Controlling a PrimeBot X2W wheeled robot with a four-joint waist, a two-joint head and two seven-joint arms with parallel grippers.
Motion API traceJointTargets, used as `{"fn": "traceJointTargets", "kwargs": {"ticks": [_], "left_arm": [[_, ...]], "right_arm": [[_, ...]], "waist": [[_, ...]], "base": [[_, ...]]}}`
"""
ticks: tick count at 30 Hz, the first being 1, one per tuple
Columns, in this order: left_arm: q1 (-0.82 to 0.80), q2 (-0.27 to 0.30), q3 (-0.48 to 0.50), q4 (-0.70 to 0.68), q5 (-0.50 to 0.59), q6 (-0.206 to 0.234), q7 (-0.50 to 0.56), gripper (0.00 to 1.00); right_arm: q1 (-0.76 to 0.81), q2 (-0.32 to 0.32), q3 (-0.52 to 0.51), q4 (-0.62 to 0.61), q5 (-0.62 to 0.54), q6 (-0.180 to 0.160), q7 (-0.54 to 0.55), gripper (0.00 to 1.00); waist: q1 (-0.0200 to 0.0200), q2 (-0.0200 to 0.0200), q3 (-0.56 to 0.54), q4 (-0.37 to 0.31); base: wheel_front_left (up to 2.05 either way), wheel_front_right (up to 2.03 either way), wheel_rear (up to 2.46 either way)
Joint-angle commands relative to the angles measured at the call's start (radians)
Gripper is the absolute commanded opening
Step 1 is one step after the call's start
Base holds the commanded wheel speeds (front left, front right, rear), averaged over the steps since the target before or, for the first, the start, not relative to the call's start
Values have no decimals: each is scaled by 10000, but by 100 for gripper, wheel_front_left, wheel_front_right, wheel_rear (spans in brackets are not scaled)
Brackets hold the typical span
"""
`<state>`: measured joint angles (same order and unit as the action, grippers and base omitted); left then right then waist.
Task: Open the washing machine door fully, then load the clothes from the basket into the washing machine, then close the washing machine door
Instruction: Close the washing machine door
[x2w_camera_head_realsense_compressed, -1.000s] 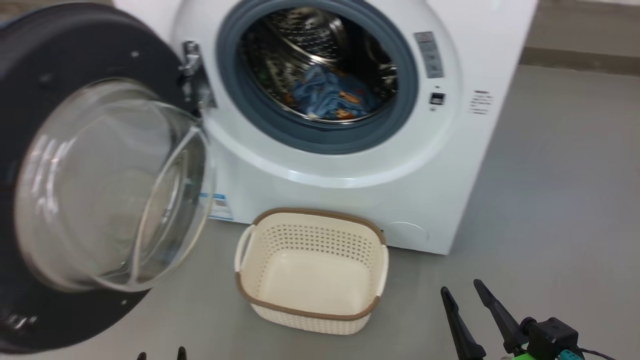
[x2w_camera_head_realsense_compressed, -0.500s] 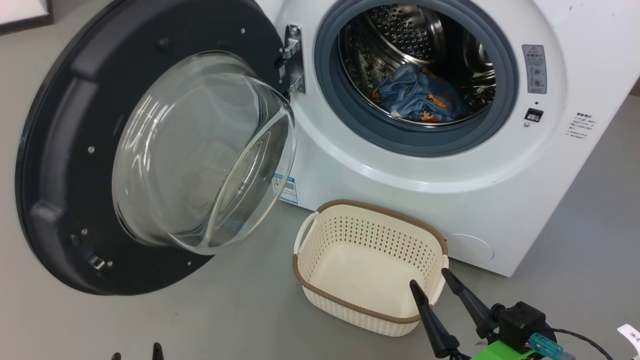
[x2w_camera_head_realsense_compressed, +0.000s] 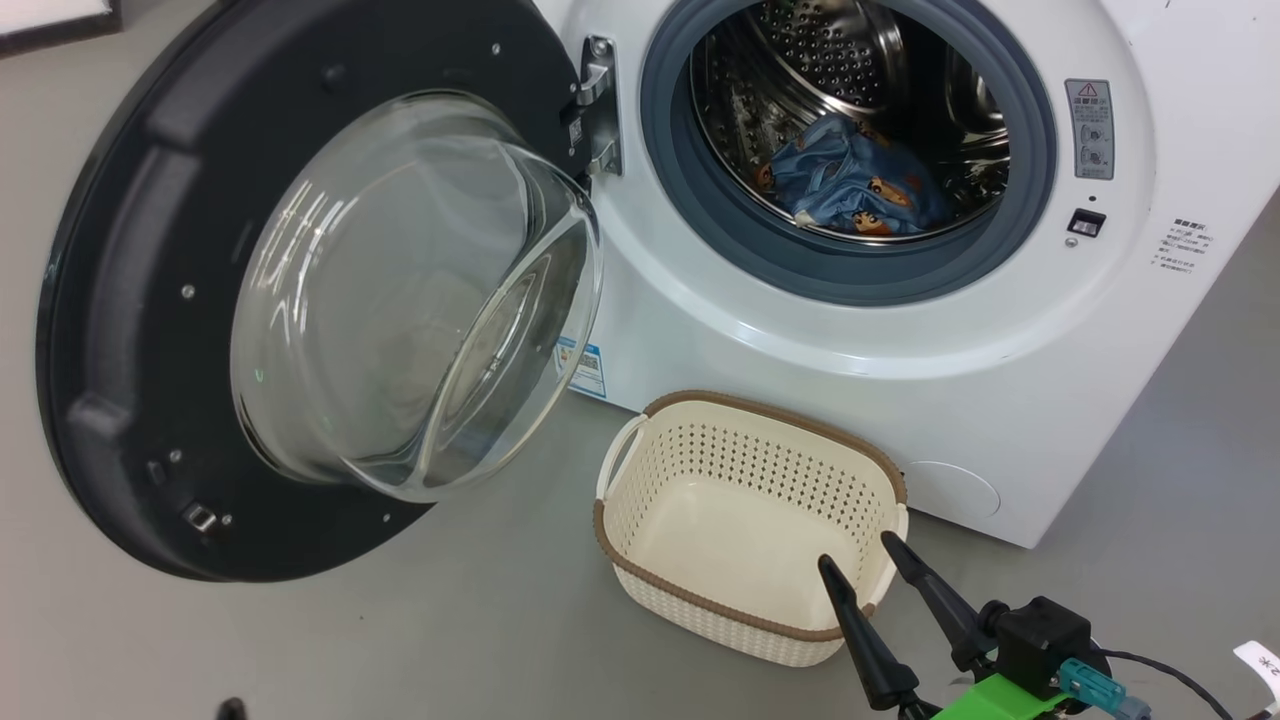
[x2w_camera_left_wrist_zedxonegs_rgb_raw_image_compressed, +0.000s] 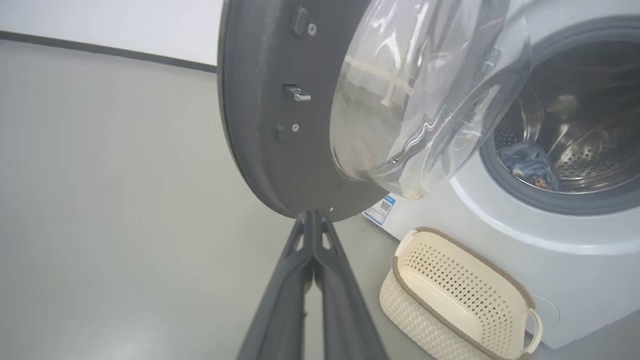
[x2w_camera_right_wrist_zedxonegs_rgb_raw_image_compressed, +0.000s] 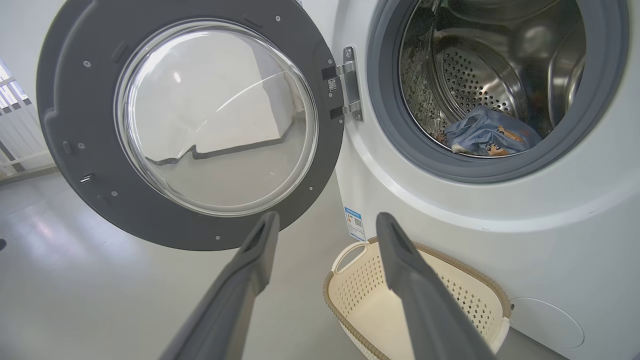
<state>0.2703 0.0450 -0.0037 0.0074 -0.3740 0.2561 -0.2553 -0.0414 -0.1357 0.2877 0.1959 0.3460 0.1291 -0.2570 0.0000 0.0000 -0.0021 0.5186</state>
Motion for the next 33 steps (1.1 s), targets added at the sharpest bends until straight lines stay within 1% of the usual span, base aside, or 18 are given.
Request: {"fn": "traceJointTargets", "kwargs": {"ticks": [1, 3, 6, 9, 10, 15, 16, 19, 20, 22, 25, 27, 31, 33], "left_arm": [[-257, 53, 560, -358, -699, -28, -65, 0], [-307, 53, 934, -521, -1811, -18, -65, 0], [-490, 53, 1688, -739, -2980, -262, -65, 0], [-879, 53, 2595, -776, -4211, -759, -65, 0], [-879, 53, 2595, -776, -4211, -759, -65, 0], [-2005, 73, 4171, -453, -6569, -1580, -44, 0], [-2289, 180, 4481, -355, -7045, -1672, 64, 0], [-3312, 811, 5398, 198, -8563, -1866, 712, 0], [-3999, 1317, 5814, 599, -9344, -1875, 1187, 0], [-4772, 1850, 6201, 1264, -10036, -1885, 1563, 0], [-5863, 2561, 6250, 2273, -10688, -1981, 2229, 0], [-6520, 2875, 6161, 2877, -11012, -2048, 2629, 0], [-7755, 3311, 5887, 3984, -11412, -2163, 3213, 0], [-8324, 3375, 5817, 4535, -11657, -2241, 3441, 0]], "right_arm": [[-192, -45, 208, -216, 40, 16, -48, 100], [-133, -43, 157, -232, 24, 16, -48, 100], [-69, -30, 96, -253, -1, 16, -48, 100], [-35, -18, 54, -253, -28, 16, -48, 100], [-35, -18, 54, -253, -28, 16, -48, 100], [-123, 23, 121, -209, -54, 16, -48, 100], [-144, 29, 133, -204, -56, 16, -48, 100], [-212, 31, 166, -180, -49, 16, -48, 100], [-249, 23, 171, -167, -43, 16, -48, 100], [-282, 8, 168, -168, -47, 16, -48, 100], [-257, -24, 81, -170, -50, 16, -48, 100], [-160, -32, -60, -185, -78, 16, -48, 100], [149, -55, -319, -232, -164, 16, -48, 100], [329, -49, -450, -263, -205, 16, -48, 100]], "waist": [[0, 0, 11, 13], [0, 0, 29, 30], [0, 0, 63, 51], [0, 0, 123, 80], [0, 0, 123, 80], [0, 0, 263, 120], [0, 0, 289, 127], [0, 0, 369, 142], [0, 0, 429, 145], [0, 0, 519, 140], [0, 0, 602, 123], [0, 0, 656, 110], [0, 0, 808, 87], [0, 0, 878, 83]], "base": [[0, 0, 0], [0, 0, 0], [0, 0, 0], [0, 0, 0], [0, 0, 0], [0, 0, 0], [0, 0, 0], [0, 0, 0], [0, 0, 0], [0, 0, 0], [0, 0, 0], [0, 0, 0], [0, 0, 0], [0, 0, 0]]}}
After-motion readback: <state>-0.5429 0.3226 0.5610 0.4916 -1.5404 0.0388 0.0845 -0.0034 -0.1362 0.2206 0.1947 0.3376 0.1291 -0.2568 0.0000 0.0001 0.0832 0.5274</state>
